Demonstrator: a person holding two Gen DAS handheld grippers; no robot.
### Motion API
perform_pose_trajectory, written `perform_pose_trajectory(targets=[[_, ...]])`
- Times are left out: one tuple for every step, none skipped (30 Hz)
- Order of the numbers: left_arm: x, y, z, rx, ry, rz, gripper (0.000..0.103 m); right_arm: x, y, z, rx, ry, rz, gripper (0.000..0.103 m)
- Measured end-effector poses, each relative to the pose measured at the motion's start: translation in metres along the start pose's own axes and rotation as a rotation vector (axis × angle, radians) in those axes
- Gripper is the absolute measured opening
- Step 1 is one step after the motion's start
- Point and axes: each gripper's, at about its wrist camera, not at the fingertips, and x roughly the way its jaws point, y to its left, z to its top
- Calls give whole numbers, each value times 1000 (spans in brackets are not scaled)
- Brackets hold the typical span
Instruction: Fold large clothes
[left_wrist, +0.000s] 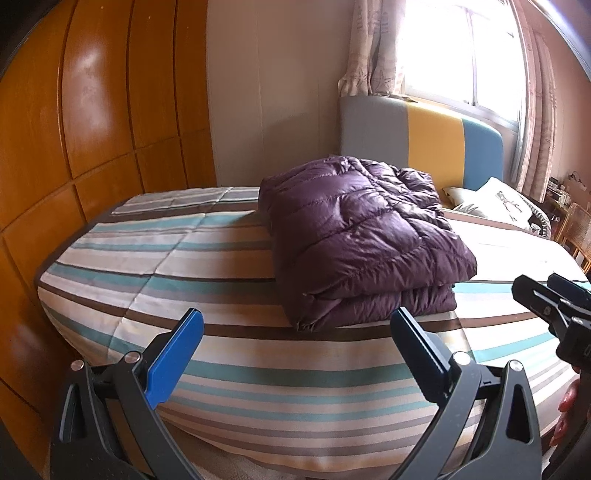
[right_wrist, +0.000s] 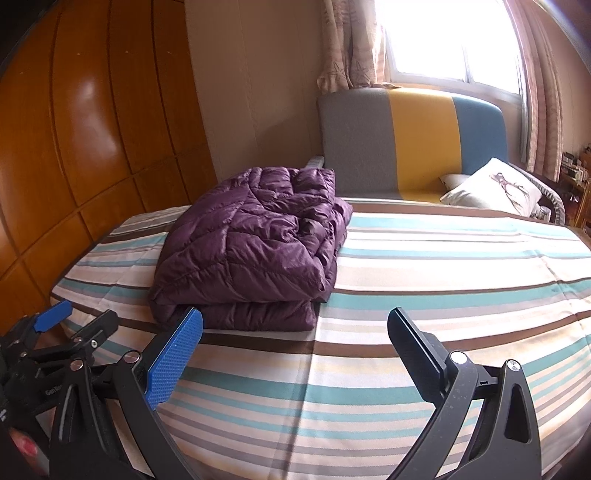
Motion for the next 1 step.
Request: perform_pose_trajectory(targets=[[3,2,-1,-4,9,4,101,2,-3,-2,4,7,-1,100]])
